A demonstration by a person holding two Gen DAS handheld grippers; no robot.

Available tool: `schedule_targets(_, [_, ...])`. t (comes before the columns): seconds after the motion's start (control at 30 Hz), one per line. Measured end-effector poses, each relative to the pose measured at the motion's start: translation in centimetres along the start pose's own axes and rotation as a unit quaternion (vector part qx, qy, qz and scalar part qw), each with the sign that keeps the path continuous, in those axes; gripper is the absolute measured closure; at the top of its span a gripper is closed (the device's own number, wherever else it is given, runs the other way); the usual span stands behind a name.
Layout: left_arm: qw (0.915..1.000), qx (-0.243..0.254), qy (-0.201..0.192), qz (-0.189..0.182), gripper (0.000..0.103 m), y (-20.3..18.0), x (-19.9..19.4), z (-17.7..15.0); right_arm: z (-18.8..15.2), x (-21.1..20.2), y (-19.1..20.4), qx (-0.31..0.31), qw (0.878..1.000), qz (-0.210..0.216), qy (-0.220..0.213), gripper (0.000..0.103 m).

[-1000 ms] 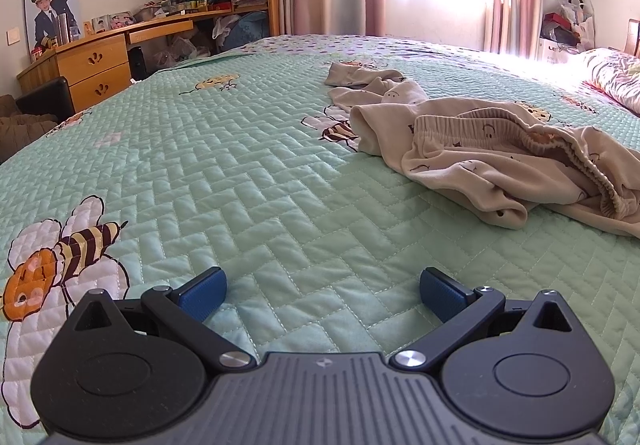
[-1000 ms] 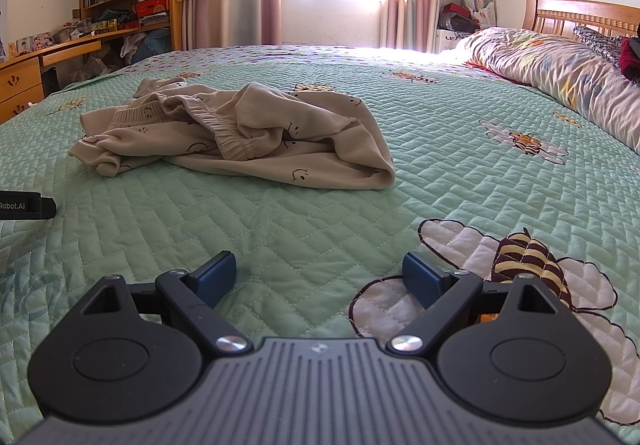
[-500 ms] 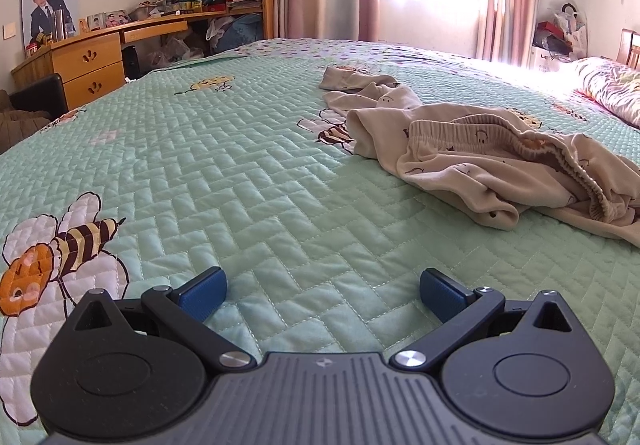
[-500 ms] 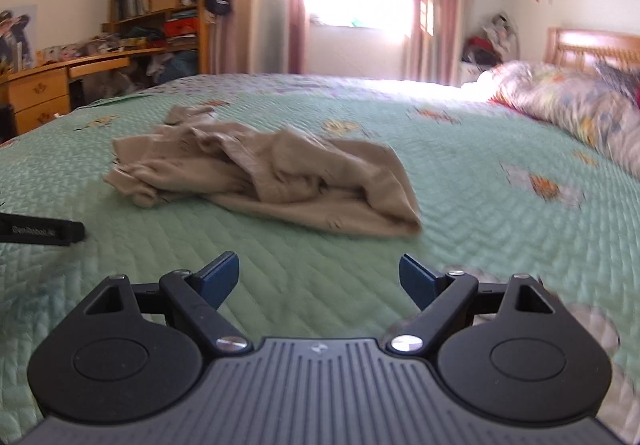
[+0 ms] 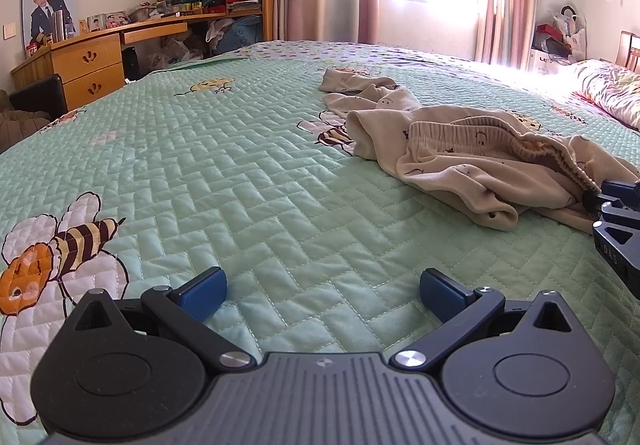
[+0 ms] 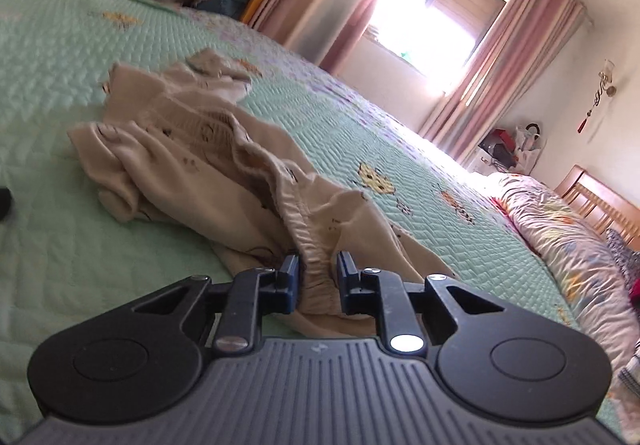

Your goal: Fold clothes

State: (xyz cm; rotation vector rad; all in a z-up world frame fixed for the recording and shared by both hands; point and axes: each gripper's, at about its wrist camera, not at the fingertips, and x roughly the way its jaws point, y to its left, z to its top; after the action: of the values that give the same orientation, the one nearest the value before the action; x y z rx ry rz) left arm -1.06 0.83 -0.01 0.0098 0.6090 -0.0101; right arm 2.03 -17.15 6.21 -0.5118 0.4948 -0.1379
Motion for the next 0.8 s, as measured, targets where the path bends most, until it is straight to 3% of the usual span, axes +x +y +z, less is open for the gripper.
schedule_targets(0.07, [1.0,-0.002,-0.001,-0.002,0.001,0.1,0.0,0.0,-0.1,0.0,-0.5,0.0,1.0,-0.001,-0.003,0.094])
schedule_targets(0.3, [0.9992,-0.021,-0.008,-0.034,0.001,1.3,-0.5,0.2,1.2,-6.3,-5.5,0.025,0.99,-0.076,-0.113,0.098])
schedule_targets(0.4, [0.9965,-0.039,-0.043,-0.06,0.005,2.0,-2.2,0.4,1.2,-10.9,-9.0,0.048,0.982,-0.099,-0.155,0.099])
schedule_targets(0.5, [0.9915,-0.018,-0.086,-0.096,0.004,1.4,-4.9,0.9,0.5,-15.4,-12.0,0.069,0.976,-0.103,-0.18,0.099])
schedule_targets(0.63, [0.9789,0.058,-0.123,-0.152,0.001,-0.7,-8.0,2.1,-2.1,-19.8,-14.4,0.091,0.974,-0.104,-0.178,0.099])
schedule_targets(0.8, [0.9485,0.163,-0.111,-0.248,0.001,-5.0,-10.3,2.0,-6.9,-21.9,-15.3,0.141,0.98,-0.077,-0.117,0.099])
